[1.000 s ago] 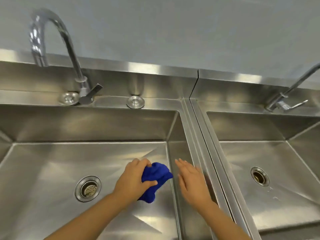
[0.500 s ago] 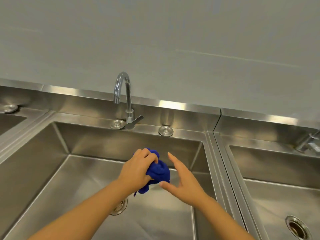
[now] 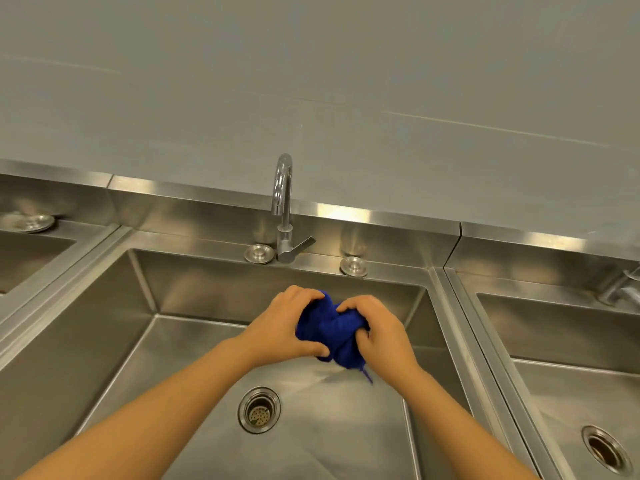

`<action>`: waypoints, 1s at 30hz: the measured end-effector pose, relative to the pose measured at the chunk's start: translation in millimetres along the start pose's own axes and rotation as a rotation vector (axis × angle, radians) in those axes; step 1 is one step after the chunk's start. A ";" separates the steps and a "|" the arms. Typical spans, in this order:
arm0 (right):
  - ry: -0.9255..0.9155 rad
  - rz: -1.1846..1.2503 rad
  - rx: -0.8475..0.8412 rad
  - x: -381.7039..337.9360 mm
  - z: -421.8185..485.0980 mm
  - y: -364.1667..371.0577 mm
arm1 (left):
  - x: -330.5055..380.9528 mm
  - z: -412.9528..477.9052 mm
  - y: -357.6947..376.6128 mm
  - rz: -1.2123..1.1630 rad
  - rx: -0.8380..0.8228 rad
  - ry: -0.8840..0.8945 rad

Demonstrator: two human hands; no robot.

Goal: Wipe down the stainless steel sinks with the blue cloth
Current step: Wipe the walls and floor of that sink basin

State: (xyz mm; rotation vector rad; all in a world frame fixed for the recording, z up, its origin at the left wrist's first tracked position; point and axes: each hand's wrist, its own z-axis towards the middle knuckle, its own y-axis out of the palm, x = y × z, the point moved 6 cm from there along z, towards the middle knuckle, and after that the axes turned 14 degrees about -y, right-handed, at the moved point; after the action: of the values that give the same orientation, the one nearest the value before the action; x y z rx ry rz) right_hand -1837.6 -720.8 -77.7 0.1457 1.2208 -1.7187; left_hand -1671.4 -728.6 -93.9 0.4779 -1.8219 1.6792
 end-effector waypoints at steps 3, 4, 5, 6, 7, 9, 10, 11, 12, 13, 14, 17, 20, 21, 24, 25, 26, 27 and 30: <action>0.047 0.070 0.003 -3.8 4.2 1.9 | -18.2 -3.4 -5.5 0.059 -0.035 -0.024; 0.062 0.102 -0.010 -4.8 5.4 3.1 | -21.9 -4.3 -5.3 0.068 -0.060 -0.036; 0.073 0.135 -0.036 -6.4 6.8 5.2 | -25.0 -4.5 -4.4 0.067 -0.086 -0.052; 0.081 0.163 -0.074 -8.3 8.5 8.2 | -27.0 -5.2 -4.1 0.060 -0.111 -0.072; 0.091 0.181 -0.112 -10.4 9.9 11.5 | -28.4 -4.9 -3.9 0.055 -0.135 -0.084; 0.111 0.201 -0.156 -14.5 10.0 16.2 | -27.9 -3.0 -1.4 0.095 -0.179 -0.044; 0.119 0.203 -0.162 -15.9 8.8 17.5 | -26.7 -1.9 0.5 0.128 -0.189 -0.007; 0.126 0.199 -0.159 -16.4 7.0 18.4 | -25.6 -1.3 2.4 0.139 -0.191 0.015; 0.137 0.191 -0.152 -16.2 4.7 18.7 | -25.9 -0.6 4.4 0.123 -0.192 0.012; 0.153 0.179 -0.141 -14.4 2.3 18.8 | -26.6 0.0 6.2 0.101 -0.195 -0.007; 0.176 0.166 -0.133 -11.9 -1.1 18.4 | -27.0 0.7 7.1 0.080 -0.191 -0.020; 0.271 0.108 -0.136 -0.3 -13.4 15.0 | -28.7 4.9 4.3 0.028 -0.136 -0.035; 0.393 0.057 -0.134 11.4 -26.1 10.0 | -30.8 9.8 0.2 -0.051 -0.081 -0.063; 0.432 0.043 -0.136 14.5 -28.8 9.4 | -30.2 11.0 -1.7 -0.082 -0.057 -0.080; 0.496 -0.022 -0.152 20.9 -32.4 8.9 | -27.2 16.1 -8.5 -0.136 0.006 -0.118; 0.510 -0.034 -0.152 22.4 -33.2 8.0 | -26.3 18.3 -9.2 -0.115 0.006 -0.114; 0.519 -0.041 -0.151 23.4 -33.8 7.0 | -25.8 20.0 -9.4 -0.084 -0.006 -0.106; 0.526 -0.049 -0.155 24.3 -34.2 5.9 | -25.5 21.0 -9.3 -0.053 -0.023 -0.098; 0.500 -0.098 -0.197 24.2 -32.7 4.2 | -29.6 22.0 -7.7 0.000 -0.100 -0.102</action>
State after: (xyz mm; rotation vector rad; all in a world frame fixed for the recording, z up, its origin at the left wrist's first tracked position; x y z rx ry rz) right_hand -1860.1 -711.0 -110.4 0.4209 1.7802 -1.6862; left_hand -1648.6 -755.3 -107.4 0.5300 -1.9686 1.5804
